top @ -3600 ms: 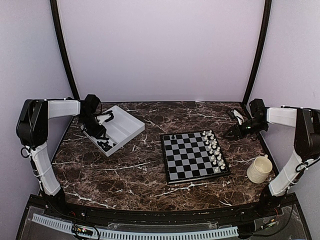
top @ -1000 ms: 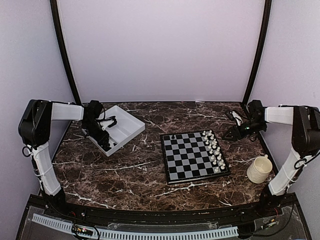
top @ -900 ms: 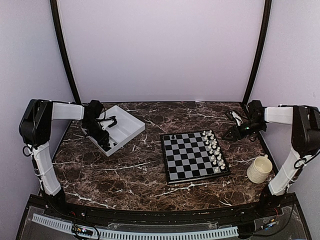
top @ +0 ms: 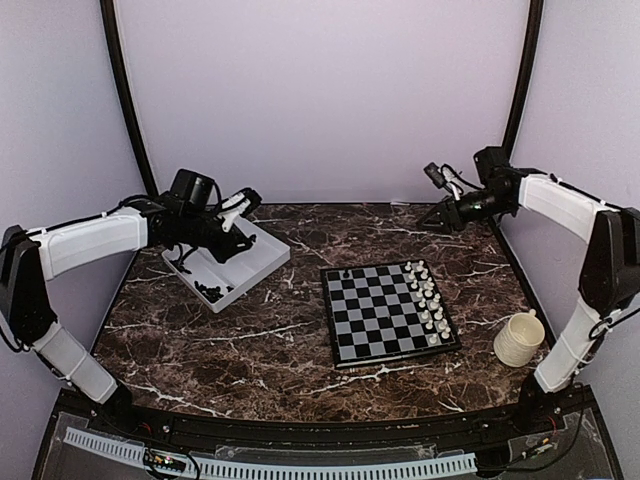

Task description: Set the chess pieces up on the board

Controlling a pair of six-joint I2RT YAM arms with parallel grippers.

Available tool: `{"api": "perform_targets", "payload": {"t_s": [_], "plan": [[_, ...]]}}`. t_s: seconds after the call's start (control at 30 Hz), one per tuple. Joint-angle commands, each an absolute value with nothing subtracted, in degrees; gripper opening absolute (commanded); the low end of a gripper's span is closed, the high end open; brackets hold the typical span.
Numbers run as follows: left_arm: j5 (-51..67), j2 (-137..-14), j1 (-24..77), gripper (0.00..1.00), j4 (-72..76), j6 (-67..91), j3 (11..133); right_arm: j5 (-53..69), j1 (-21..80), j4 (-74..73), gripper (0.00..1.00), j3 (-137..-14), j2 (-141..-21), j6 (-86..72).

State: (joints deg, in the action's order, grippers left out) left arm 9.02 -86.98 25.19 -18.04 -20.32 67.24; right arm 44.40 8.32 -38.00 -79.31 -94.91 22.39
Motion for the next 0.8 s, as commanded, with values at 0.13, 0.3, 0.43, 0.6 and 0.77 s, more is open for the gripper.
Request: {"api": "perform_targets", "payload": {"t_s": [0.13, 0.3, 0.43, 0.6, 0.77], "plan": [[17.51, -88.91, 36.86, 0.17, 0.17, -17.01, 66.17, 50.72, 23.73, -37.78, 0.46, -93.62, -104.13, 8.83], [16.37, -93.58, 43.35, 0.17, 4.73, -15.82, 69.18, 49.84, 29.94, -35.84, 0.46, -98.27, -108.31, 1.75], [15.16, -95.09, 46.47, 0.17, 7.29, -14.99, 69.99, 51.14, 32.4, -34.43, 0.47, -98.3, -109.32, -1.83], [14.15, -94.66, 48.11, 0.17, 8.49, -14.61, 69.65, 52.31, 34.24, -32.17, 0.47, -95.59, -108.59, -5.66], [13.34, -92.9, 48.41, 0.17, 9.2, -14.7, 67.78, 50.66, 35.7, -32.8, 0.47, -94.47, -107.58, -4.75]]}}
